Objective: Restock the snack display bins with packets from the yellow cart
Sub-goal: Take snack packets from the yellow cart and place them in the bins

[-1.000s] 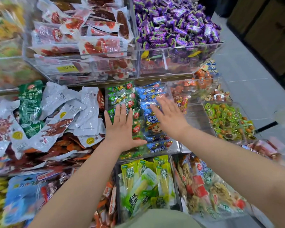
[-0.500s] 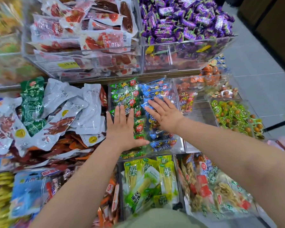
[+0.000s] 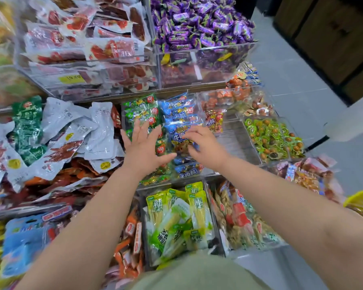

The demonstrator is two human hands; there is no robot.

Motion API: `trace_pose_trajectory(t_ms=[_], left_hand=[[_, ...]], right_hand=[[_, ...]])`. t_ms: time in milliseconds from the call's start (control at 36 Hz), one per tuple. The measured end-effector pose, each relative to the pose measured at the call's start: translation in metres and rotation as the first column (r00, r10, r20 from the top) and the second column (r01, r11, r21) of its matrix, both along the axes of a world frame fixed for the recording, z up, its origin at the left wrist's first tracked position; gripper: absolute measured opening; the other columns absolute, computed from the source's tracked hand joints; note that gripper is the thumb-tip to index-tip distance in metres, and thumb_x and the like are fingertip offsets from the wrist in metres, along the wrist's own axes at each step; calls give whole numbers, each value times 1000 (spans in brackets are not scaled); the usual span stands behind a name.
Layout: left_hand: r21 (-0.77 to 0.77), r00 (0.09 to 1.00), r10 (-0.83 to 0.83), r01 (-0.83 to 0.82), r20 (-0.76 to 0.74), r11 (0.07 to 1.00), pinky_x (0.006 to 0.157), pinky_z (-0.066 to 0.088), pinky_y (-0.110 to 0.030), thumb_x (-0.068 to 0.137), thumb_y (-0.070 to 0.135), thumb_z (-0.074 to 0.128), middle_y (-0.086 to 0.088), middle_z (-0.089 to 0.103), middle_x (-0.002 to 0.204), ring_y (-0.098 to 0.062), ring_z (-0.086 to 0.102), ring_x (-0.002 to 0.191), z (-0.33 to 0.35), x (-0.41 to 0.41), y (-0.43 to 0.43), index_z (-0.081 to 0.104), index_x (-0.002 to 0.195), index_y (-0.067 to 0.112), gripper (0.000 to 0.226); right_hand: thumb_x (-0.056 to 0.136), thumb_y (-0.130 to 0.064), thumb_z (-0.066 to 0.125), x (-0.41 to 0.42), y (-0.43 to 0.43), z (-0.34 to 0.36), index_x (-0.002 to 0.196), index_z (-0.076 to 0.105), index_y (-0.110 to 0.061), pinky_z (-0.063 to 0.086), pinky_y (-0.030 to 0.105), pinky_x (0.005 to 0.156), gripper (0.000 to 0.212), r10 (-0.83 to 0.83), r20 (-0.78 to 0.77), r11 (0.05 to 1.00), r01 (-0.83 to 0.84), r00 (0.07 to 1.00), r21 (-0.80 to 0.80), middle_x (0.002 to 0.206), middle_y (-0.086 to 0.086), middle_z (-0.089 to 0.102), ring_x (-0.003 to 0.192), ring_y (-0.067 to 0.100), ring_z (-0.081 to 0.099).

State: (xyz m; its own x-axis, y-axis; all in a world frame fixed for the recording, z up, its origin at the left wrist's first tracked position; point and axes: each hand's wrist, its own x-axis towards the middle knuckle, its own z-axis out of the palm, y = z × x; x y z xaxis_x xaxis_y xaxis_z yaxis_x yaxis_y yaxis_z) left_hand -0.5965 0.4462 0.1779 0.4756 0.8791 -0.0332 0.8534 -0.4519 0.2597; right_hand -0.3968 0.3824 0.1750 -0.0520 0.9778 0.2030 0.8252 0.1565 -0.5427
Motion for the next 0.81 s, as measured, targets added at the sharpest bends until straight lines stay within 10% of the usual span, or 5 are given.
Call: trace_pose_trajectory(t_ms=[111, 222, 417, 556, 806], left_hand=[[61, 858, -82, 60, 507, 996, 90, 44, -36, 88, 29, 57, -6, 67, 104, -19, 59, 97, 14, 16, -42, 68, 109, 11, 29], [-210, 769, -71, 261, 635, 942, 61, 39, -21, 91, 15, 60, 13, 58, 66, -6, 47, 60, 9, 32, -95, 66, 83, 19, 11], [-880, 971, 31, 203, 239, 429, 61, 42, -24, 97, 20, 51, -6, 61, 80, -15, 56, 65, -57, 43, -187, 57, 87, 18, 12], [-978, 994, 4, -106, -107, 181, 62, 36, -24, 100, 25, 40, -4, 55, 80, -15, 50, 64, -121, 21, -247, 51, 89, 18, 17], [-927, 931, -186, -258, -314, 272, 57, 34, -24, 97, 23, 46, -8, 53, 75, -19, 46, 58, -175, 13, -316, 50, 83, 14, 17]], right_hand=[[89, -4, 55, -11, -52, -6, 106, 68, -7, 47, 26, 80, 21, -300, -347, 948, 236, 889, -215, 99, 10, 67, 86, 20, 60], [88, -4, 58, -28, -125, -31, 102, 69, -7, 43, 16, 72, 17, -589, -444, 806, 453, 675, -380, 90, 3, 66, 78, 9, 57], [92, -11, 50, -65, -289, -97, 94, 64, 2, 38, 29, 70, 19, -935, -285, 354, 508, 211, -785, 90, 16, 60, 80, 20, 50], [93, -9, 46, -116, -417, -127, 67, 48, -15, 26, 20, 50, 27, -935, -222, 88, 425, -277, -901, 67, 9, 47, 54, 13, 41], [91, -9, 47, -185, -577, -155, 72, 49, -13, 29, 23, 49, 20, -705, -11, -140, 154, -709, -978, 64, 5, 47, 52, 16, 43]])
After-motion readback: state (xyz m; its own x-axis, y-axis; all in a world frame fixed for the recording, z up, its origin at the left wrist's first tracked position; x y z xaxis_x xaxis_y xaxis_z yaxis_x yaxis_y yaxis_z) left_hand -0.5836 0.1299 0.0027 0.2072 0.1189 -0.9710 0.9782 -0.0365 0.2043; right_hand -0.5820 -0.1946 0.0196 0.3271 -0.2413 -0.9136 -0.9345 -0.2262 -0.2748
